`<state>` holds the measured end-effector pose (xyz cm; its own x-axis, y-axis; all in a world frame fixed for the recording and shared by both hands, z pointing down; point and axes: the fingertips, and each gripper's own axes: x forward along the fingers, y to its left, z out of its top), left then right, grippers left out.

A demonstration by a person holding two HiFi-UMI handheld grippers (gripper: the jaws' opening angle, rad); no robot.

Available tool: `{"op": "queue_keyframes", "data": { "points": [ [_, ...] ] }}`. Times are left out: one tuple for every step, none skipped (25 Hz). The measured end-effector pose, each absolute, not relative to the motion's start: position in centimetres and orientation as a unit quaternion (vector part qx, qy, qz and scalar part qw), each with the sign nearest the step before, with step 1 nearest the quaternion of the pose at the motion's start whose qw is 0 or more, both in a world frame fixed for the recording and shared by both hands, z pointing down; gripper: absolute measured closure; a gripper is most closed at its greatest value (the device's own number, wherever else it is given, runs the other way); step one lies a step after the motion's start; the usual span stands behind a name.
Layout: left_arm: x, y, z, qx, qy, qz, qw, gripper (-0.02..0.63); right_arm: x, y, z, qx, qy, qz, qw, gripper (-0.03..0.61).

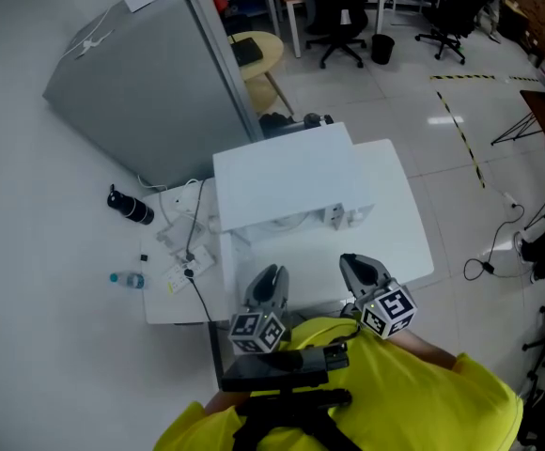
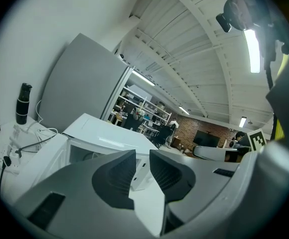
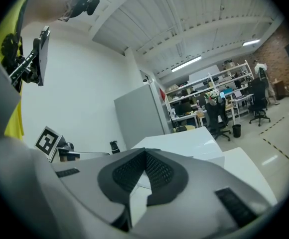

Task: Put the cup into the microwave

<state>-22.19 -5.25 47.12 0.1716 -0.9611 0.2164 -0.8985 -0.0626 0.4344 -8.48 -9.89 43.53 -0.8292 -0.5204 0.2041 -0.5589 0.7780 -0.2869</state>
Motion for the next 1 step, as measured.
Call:
{"op": "queue_keyframes", "data": {
  "points": [
    [-22.37,-5.27,47.13,0.723,-0.643,-0.065,0.243,0.534,-8.51,-9.95,43.62,0.289,-0.940,0.170,0.057,0.575]
  ]
}}
